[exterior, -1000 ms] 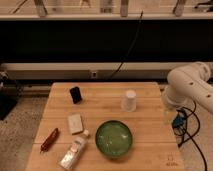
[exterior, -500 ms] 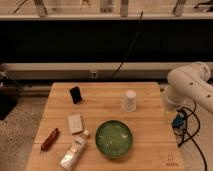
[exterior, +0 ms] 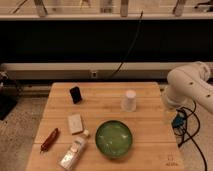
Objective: Place the ceramic cup over the eraser
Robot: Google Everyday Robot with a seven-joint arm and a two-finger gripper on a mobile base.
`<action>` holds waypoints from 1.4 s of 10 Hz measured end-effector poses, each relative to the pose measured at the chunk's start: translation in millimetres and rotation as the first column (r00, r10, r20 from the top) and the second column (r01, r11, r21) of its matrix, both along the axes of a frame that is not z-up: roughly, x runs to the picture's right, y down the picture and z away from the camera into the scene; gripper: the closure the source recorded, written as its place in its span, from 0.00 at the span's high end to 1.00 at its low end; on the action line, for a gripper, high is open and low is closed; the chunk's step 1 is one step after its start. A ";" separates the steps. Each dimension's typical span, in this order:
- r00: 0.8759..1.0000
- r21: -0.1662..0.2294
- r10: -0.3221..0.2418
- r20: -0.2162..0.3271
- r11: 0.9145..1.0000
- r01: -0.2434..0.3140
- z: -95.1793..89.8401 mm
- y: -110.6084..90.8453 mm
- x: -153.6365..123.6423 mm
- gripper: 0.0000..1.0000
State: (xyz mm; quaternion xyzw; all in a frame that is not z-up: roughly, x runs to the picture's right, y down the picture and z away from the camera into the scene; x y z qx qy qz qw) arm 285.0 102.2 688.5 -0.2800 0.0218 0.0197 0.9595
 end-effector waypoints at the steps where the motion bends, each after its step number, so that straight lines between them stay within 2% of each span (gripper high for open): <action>1: 1.000 0.007 -0.014 0.011 1.000 0.014 9.1 -9.8 -8.4 0.80; 3: 0.999 0.011 -0.043 0.027 0.999 0.042 24.0 -23.9 -21.8 0.80; 6: 0.998 0.007 -0.058 0.036 0.998 0.058 27.0 -22.0 -22.7 0.80; 7: 0.993 0.004 -0.090 0.073 0.996 0.090 50.8 -25.2 -41.6 0.80; 9: 0.991 0.001 -0.106 0.085 0.994 0.106 64.3 -28.0 -42.5 0.80; 12: 0.986 -0.015 -0.124 0.109 0.992 0.127 73.6 -26.1 -49.4 0.80; 14: 0.982 -0.019 -0.135 0.135 0.990 0.139 92.7 -28.9 -61.0 0.80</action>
